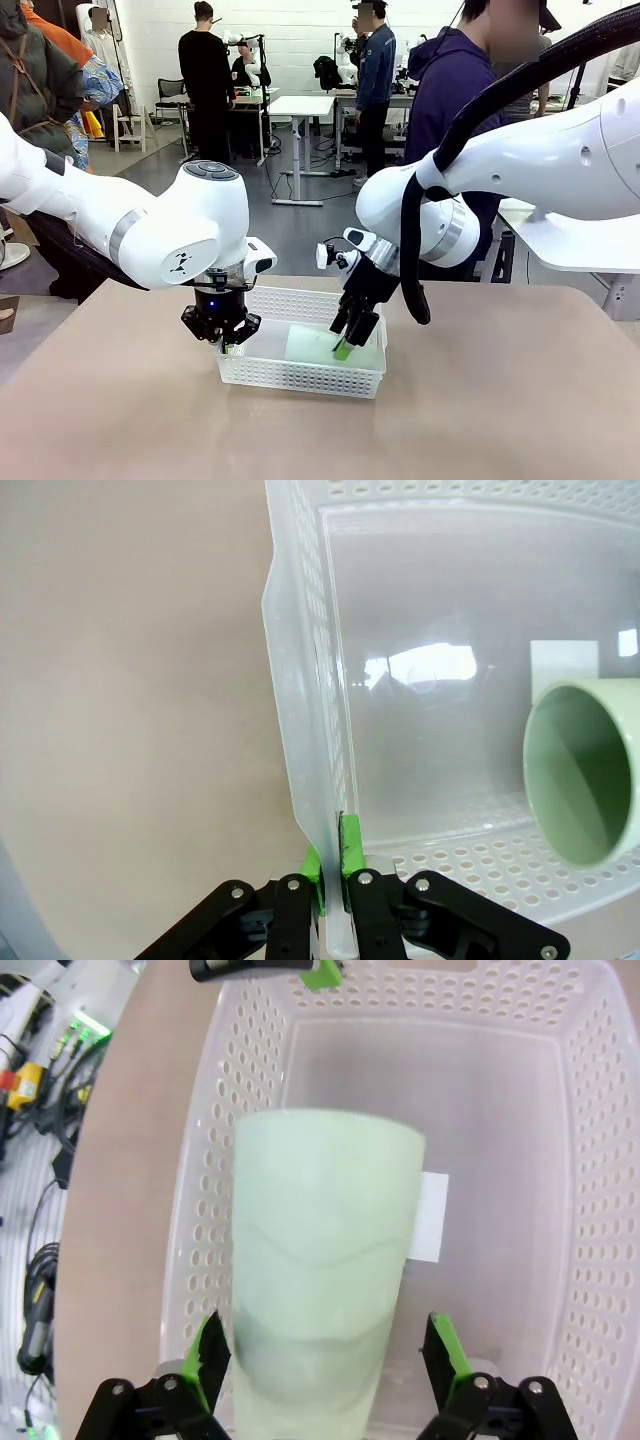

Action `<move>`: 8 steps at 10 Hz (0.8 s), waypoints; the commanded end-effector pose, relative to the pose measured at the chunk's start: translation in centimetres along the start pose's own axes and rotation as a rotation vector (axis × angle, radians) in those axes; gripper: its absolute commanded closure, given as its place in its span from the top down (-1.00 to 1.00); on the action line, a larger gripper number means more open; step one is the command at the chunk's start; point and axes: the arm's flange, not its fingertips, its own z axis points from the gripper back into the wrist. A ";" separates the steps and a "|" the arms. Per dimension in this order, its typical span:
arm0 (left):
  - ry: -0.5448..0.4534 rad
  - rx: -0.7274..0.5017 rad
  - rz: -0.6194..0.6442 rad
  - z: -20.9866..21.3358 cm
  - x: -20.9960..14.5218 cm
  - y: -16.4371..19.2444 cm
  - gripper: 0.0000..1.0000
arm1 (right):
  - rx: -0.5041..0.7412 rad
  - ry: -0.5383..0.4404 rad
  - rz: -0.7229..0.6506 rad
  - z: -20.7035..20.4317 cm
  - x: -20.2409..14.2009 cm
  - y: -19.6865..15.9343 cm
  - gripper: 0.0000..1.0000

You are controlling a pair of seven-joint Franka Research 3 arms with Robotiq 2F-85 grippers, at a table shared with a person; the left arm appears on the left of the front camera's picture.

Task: Clean and organize the cups into the basket.
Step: Pick up the Organizing basket and move it to the center of the table, then pick up the Reusable plastic cup from the right side of the table and place it inside the Organizing basket.

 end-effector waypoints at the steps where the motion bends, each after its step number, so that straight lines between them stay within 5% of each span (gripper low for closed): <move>1: -0.002 0.006 -0.013 -0.2 -0.1 0.1 -1.00 | -0.007 0.002 0.005 1.3 0.4 0.9 1.00; 4: -0.002 0.006 -0.013 -0.2 -0.1 0.1 -1.00 | -0.113 -0.112 0.097 9.3 -1.0 6.5 1.00; 8: -0.002 0.006 -0.013 -0.2 -0.1 0.1 -1.00 | -0.149 -0.403 0.223 18.8 -11.3 9.3 1.00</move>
